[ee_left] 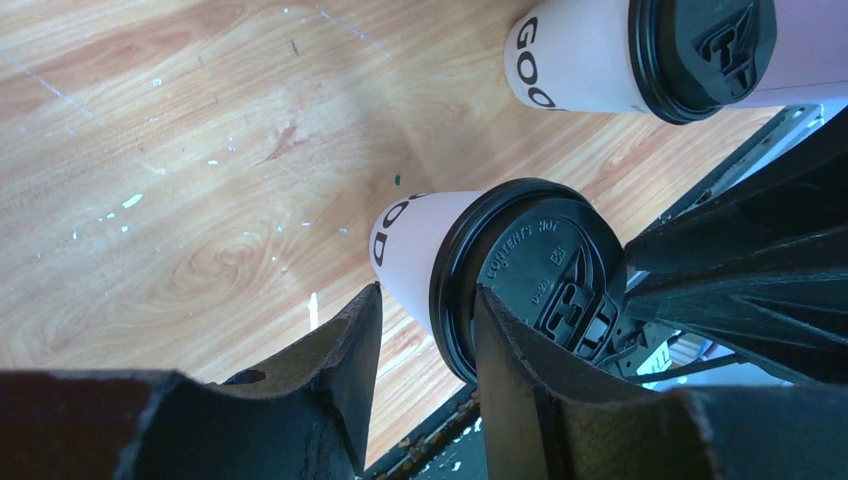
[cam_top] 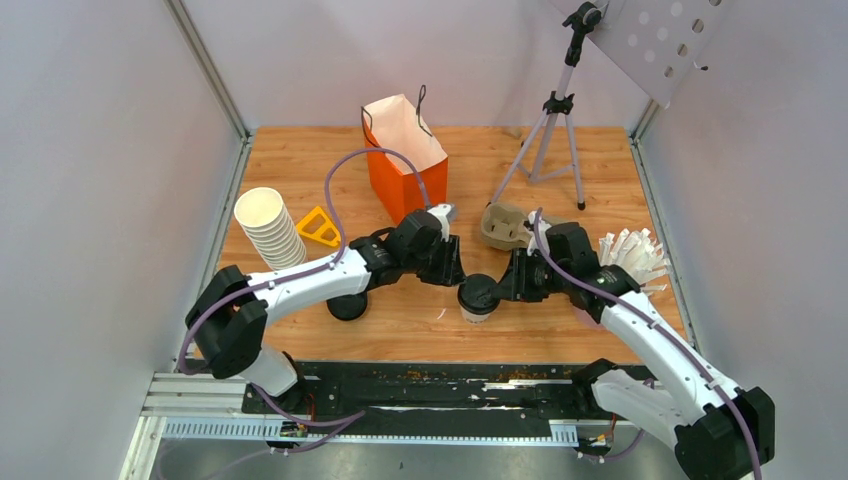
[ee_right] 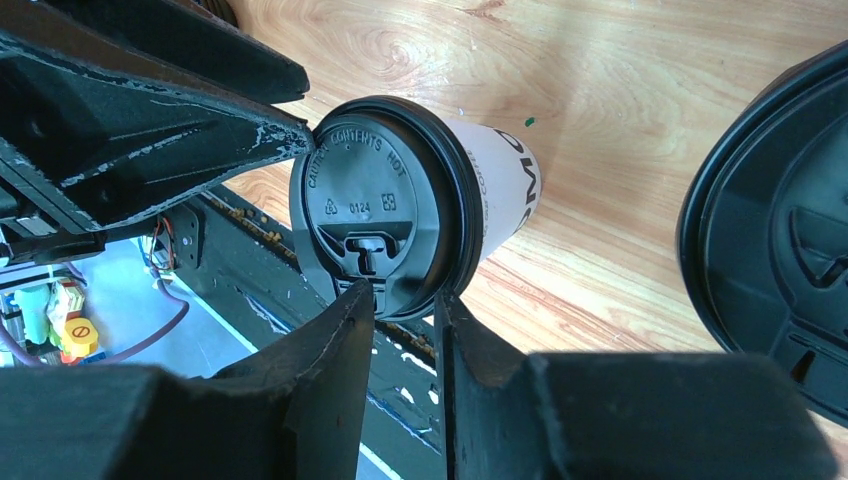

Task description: Pack the takeout coffee

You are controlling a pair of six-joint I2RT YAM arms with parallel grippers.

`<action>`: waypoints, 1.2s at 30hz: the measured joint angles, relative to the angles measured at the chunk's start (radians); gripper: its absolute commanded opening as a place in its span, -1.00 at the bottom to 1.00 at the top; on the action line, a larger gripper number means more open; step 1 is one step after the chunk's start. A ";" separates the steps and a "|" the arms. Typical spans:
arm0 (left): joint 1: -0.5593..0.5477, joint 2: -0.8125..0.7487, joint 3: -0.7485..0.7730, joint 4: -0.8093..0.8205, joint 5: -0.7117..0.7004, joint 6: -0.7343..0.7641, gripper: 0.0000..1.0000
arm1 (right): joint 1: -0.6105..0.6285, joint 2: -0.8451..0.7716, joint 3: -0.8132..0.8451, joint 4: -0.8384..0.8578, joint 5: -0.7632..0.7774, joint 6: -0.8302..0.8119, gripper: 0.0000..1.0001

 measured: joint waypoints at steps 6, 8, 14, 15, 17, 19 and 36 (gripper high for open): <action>0.002 0.016 0.006 0.024 0.013 0.010 -0.15 | 0.000 0.022 -0.009 0.015 -0.005 0.000 -0.51; 0.002 0.016 0.006 0.028 0.014 0.010 -0.16 | 0.000 0.024 -0.013 0.028 -0.005 0.000 -0.52; 0.002 0.016 0.006 0.031 0.010 0.010 -0.18 | 0.000 0.012 -0.039 0.071 -0.008 0.001 -0.54; 0.002 0.017 0.005 0.031 0.008 0.010 -0.18 | 0.000 0.006 -0.047 0.082 -0.008 0.003 -0.54; 0.002 0.019 0.005 0.031 0.005 0.009 -0.19 | 0.000 -0.009 -0.066 0.107 -0.010 0.008 -0.54; 0.002 0.019 0.004 0.031 0.002 0.008 -0.19 | 0.000 -0.024 -0.085 0.126 -0.009 0.017 -0.55; 0.002 0.006 -0.037 0.092 0.009 -0.026 -0.14 | 0.000 -0.110 -0.158 0.192 0.021 0.073 -0.41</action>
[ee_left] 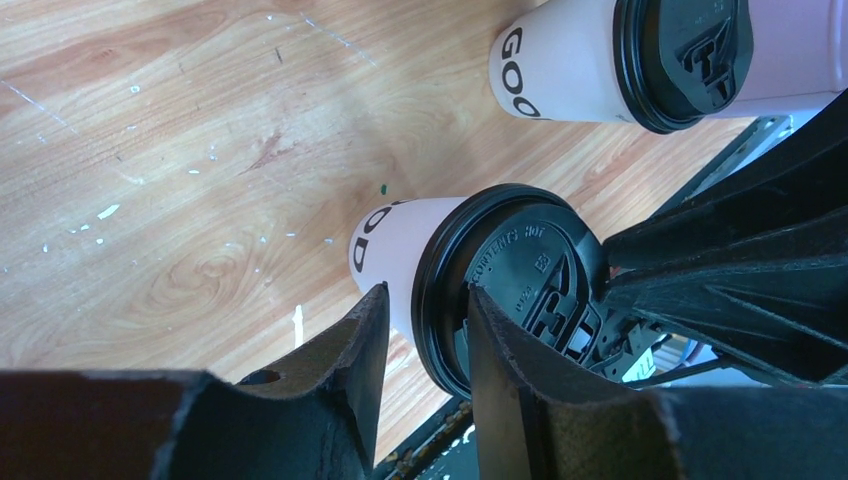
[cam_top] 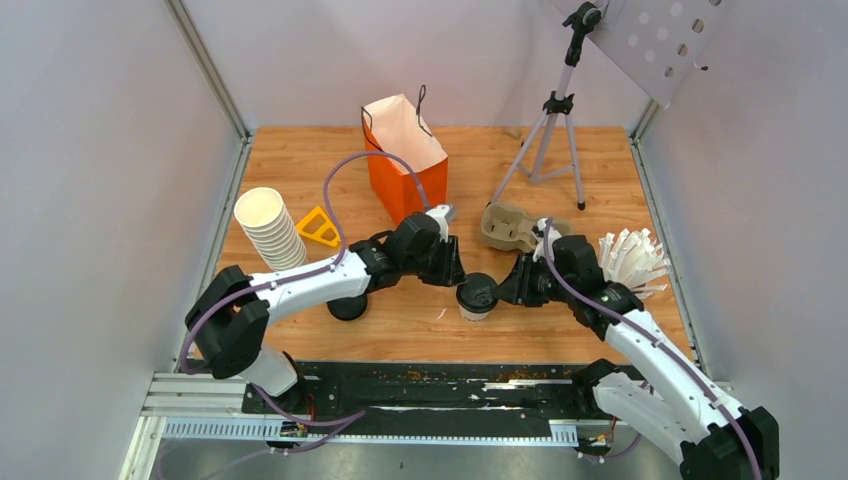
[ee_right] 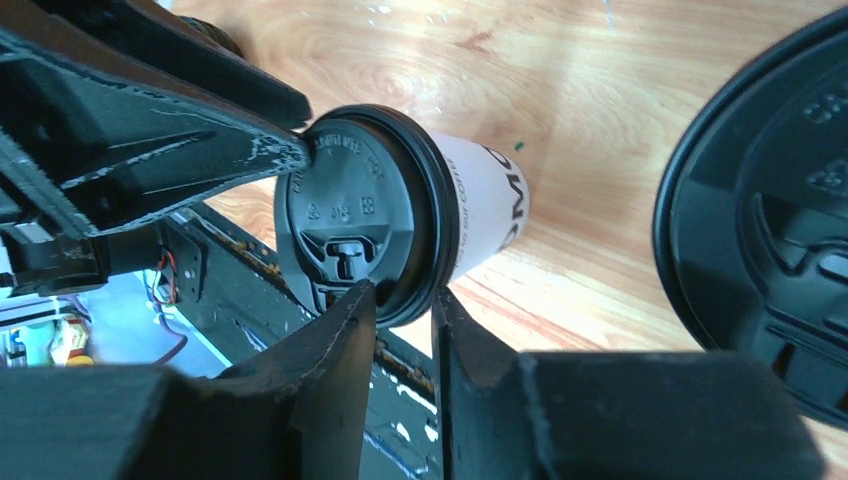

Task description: Pack the takeout coffee

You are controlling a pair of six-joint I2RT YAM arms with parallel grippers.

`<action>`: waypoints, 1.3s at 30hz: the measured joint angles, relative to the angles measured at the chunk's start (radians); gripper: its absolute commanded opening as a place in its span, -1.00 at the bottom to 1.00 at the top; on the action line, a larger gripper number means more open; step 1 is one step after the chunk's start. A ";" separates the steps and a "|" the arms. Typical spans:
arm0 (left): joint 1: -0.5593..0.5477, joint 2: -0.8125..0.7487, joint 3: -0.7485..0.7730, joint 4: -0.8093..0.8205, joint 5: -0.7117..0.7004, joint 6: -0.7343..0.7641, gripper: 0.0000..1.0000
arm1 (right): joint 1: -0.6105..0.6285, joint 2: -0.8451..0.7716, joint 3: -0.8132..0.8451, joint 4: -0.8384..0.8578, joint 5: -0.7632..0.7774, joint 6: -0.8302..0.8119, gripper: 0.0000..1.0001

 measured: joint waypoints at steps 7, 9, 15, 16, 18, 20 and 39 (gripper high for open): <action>0.014 -0.001 0.156 -0.170 0.024 0.021 0.03 | 0.000 0.089 0.275 -0.264 0.047 -0.092 0.20; 0.018 -0.005 0.255 -0.208 0.024 0.035 0.10 | 0.002 0.100 0.364 -0.294 0.051 -0.126 0.45; 0.024 -0.137 0.384 -0.305 -0.018 0.082 0.98 | 0.065 0.126 0.464 -0.372 0.122 -0.180 0.86; 0.025 -0.178 0.384 -0.328 -0.030 0.097 0.99 | 0.090 0.134 0.466 -0.385 0.142 -0.182 0.94; 0.026 -0.260 0.381 -0.370 -0.050 0.107 1.00 | 0.140 0.154 0.470 -0.403 0.185 -0.182 1.00; 0.026 -0.342 0.366 -0.397 -0.071 0.116 1.00 | 0.203 0.186 0.478 -0.419 0.236 -0.182 1.00; 0.026 -0.956 -0.106 -0.566 -0.126 0.159 1.00 | 0.390 0.469 0.569 -0.447 0.486 -0.192 0.84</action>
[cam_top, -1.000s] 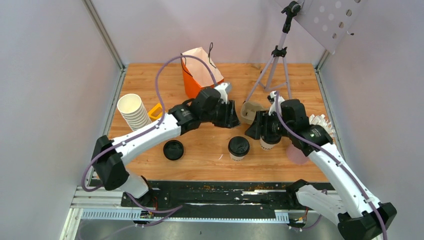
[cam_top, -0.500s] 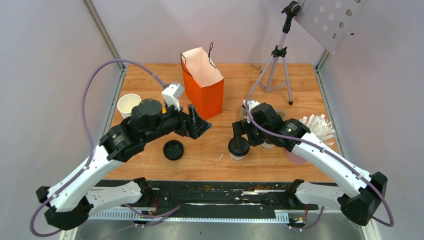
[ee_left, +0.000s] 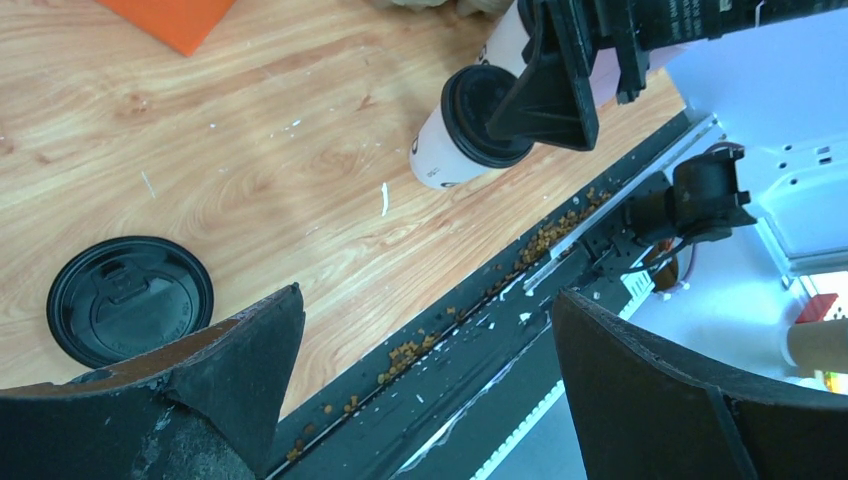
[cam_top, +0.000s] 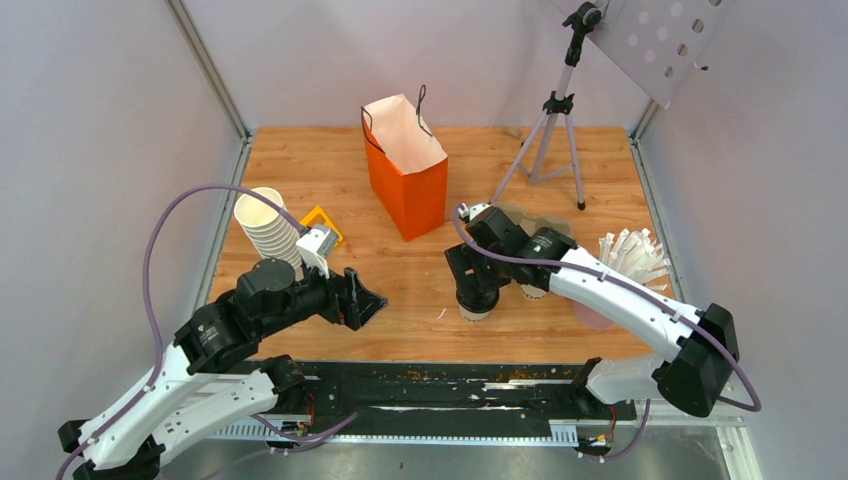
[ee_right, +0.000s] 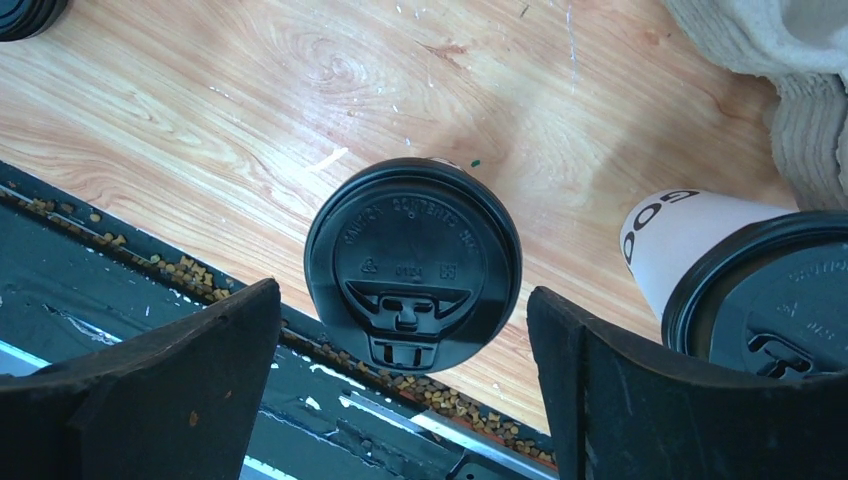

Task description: Pack the takeout coffee

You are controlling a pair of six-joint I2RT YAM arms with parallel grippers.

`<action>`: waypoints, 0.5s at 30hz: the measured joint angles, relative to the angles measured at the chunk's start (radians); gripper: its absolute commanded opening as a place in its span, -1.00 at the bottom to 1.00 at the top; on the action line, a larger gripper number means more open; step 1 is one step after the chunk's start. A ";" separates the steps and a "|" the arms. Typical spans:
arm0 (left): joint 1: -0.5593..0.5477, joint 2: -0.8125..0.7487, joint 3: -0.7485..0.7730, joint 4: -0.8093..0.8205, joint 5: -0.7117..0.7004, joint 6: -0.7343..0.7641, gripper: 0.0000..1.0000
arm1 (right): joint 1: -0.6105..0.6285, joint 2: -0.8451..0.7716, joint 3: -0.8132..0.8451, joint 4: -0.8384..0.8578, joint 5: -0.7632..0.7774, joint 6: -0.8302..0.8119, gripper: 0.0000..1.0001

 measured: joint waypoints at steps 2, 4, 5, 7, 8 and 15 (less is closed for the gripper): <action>0.000 -0.007 -0.015 -0.004 0.000 0.004 1.00 | 0.011 0.018 0.014 -0.001 0.010 -0.003 0.84; 0.000 -0.013 -0.022 -0.003 0.000 0.010 1.00 | 0.020 0.036 0.029 -0.008 0.023 -0.005 0.86; 0.000 -0.016 -0.023 -0.004 0.000 0.014 1.00 | 0.025 0.044 0.036 -0.014 0.031 -0.005 0.87; 0.000 -0.023 -0.024 -0.002 0.000 0.019 1.00 | 0.032 0.061 0.048 -0.025 0.050 -0.006 0.89; 0.000 -0.026 -0.025 -0.002 0.000 0.020 1.00 | 0.033 0.068 0.052 -0.031 0.057 -0.006 0.90; 0.000 -0.047 -0.048 0.004 0.000 0.023 1.00 | 0.036 0.087 0.054 -0.052 0.076 -0.017 0.89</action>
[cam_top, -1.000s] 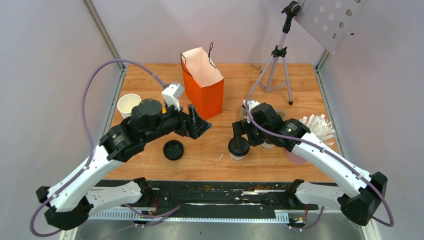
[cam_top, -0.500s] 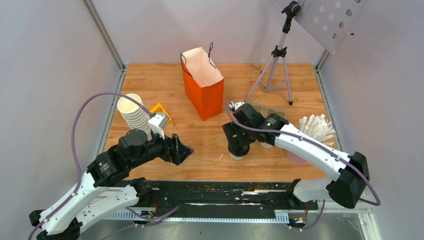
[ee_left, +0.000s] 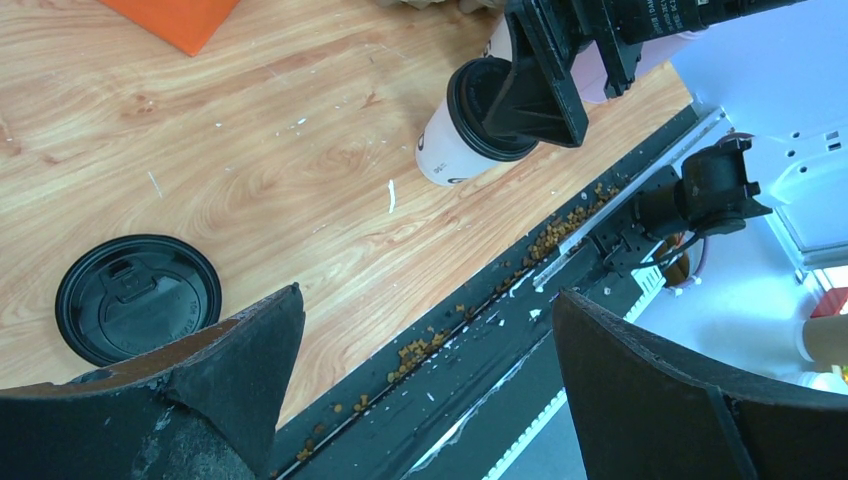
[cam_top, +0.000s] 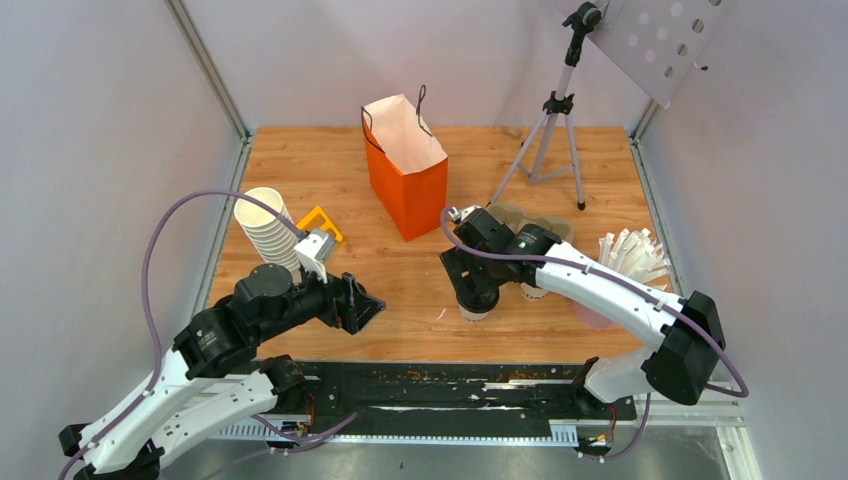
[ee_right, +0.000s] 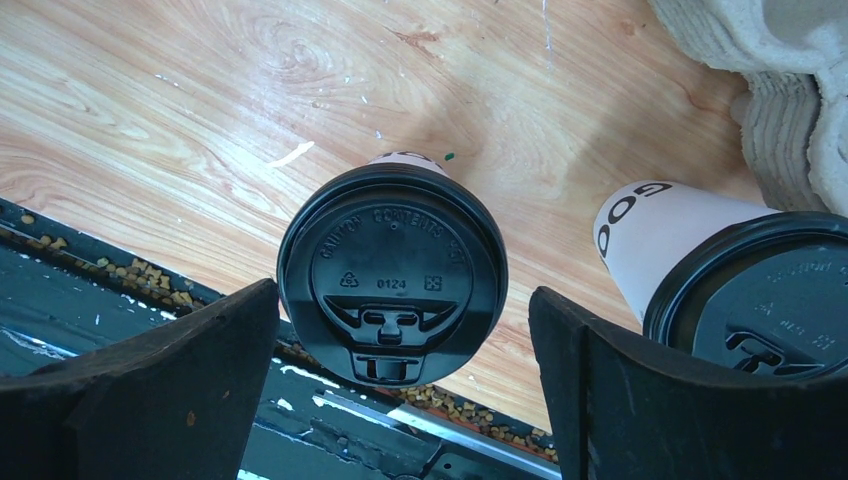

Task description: Pack the takeout coffee

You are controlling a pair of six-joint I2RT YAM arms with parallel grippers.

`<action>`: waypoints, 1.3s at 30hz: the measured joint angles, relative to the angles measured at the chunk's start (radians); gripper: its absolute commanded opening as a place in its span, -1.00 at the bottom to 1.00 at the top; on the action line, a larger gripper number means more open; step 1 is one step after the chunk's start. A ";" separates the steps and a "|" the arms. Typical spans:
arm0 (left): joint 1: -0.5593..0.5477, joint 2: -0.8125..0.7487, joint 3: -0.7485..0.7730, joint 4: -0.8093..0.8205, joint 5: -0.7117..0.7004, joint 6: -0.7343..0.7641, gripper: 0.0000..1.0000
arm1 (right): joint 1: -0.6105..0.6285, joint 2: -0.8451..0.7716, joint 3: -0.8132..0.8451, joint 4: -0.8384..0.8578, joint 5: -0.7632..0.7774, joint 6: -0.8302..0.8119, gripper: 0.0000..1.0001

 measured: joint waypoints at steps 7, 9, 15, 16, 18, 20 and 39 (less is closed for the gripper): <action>0.000 0.000 -0.001 0.000 0.000 0.000 1.00 | 0.000 0.019 0.000 0.002 -0.023 -0.002 0.82; 0.000 0.000 -0.001 0.000 0.000 0.000 1.00 | 0.000 0.024 0.000 0.004 -0.026 -0.003 0.79; 0.000 0.000 -0.001 0.000 -0.003 0.002 1.00 | 0.000 0.037 0.000 0.008 -0.031 -0.004 0.73; 0.000 0.000 -0.001 0.000 -0.004 0.003 1.00 | 0.000 0.039 0.000 0.008 -0.032 -0.004 0.72; 0.000 0.000 0.000 -0.001 -0.007 0.004 1.00 | 0.000 0.044 0.000 0.008 -0.033 -0.004 0.69; 0.000 -0.001 -0.001 -0.001 -0.011 0.006 1.00 | 0.000 0.047 0.000 0.009 -0.032 -0.005 0.65; 0.000 0.000 0.000 -0.004 -0.027 0.008 1.00 | 0.000 0.031 0.000 -0.032 -0.030 -0.007 0.46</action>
